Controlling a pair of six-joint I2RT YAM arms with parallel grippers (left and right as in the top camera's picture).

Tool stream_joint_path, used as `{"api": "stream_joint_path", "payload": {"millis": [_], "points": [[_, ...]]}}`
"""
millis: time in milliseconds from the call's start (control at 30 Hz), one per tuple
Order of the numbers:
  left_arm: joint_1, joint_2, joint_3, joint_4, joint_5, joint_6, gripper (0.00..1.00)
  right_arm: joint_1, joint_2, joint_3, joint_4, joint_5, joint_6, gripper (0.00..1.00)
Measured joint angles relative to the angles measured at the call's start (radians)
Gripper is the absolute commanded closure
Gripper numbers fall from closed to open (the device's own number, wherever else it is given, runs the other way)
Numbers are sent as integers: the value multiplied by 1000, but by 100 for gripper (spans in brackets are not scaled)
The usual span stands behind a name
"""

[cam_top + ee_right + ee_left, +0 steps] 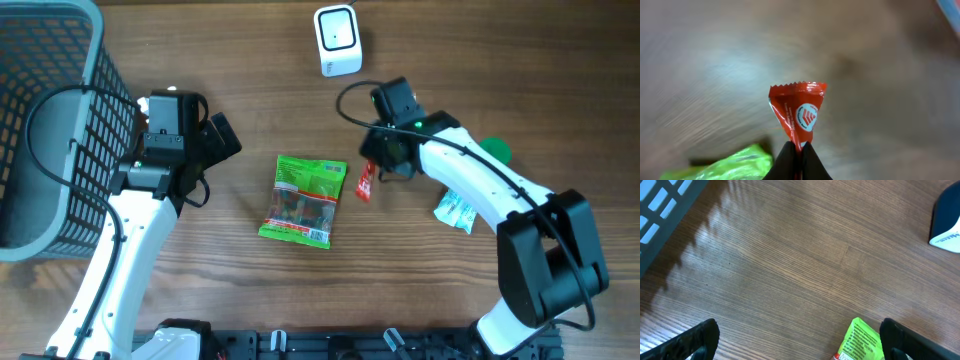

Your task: Scan the item barcode

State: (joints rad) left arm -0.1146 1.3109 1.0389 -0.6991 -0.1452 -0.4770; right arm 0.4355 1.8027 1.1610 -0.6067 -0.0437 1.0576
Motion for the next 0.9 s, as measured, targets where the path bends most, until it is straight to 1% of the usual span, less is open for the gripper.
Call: {"api": "stream_joint_path", "payload": {"millis": [33,67,133,167,233,367,467,533,567,600,667,700,833,867,900], "points": [[0,0,0,0,0,0,0,3,0,-19,0,0,72,86],[0,0,0,0,0,0,0,7,0,-34,0,0,137,76],[0,0,0,0,0,0,0,14,0,-64,-7,-2,272,71],[0,0,0,0,0,0,0,15,0,-69,-8,-3,331,65],[0,0,0,0,0,0,0,15,0,-69,-6,-4,400,57],[0,0,0,0,0,0,0,14,0,-69,-7,-15,434,57],[0,0,0,0,0,0,0,14,0,-69,-7,-23,364,62],[0,0,0,0,0,0,0,14,-7,-69,-11,-28,236,67],[0,0,0,0,0,0,0,14,-19,-69,-15,-43,122,68],[0,0,0,0,0,0,0,14,-29,-69,-15,-66,37,68],[0,0,0,0,0,0,0,14,-48,-69,-14,-152,-121,72],[0,0,0,0,0,0,0,19,-52,-69,-15,-180,-169,73],[0,0,0,0,0,0,0,74,-53,-69,-15,-212,-262,75],[0,0,0,0,0,0,0,100,-53,-69,-15,-208,-272,78],[0,0,0,0,0,0,0,129,-53,-69,-15,-203,-275,87]]}}
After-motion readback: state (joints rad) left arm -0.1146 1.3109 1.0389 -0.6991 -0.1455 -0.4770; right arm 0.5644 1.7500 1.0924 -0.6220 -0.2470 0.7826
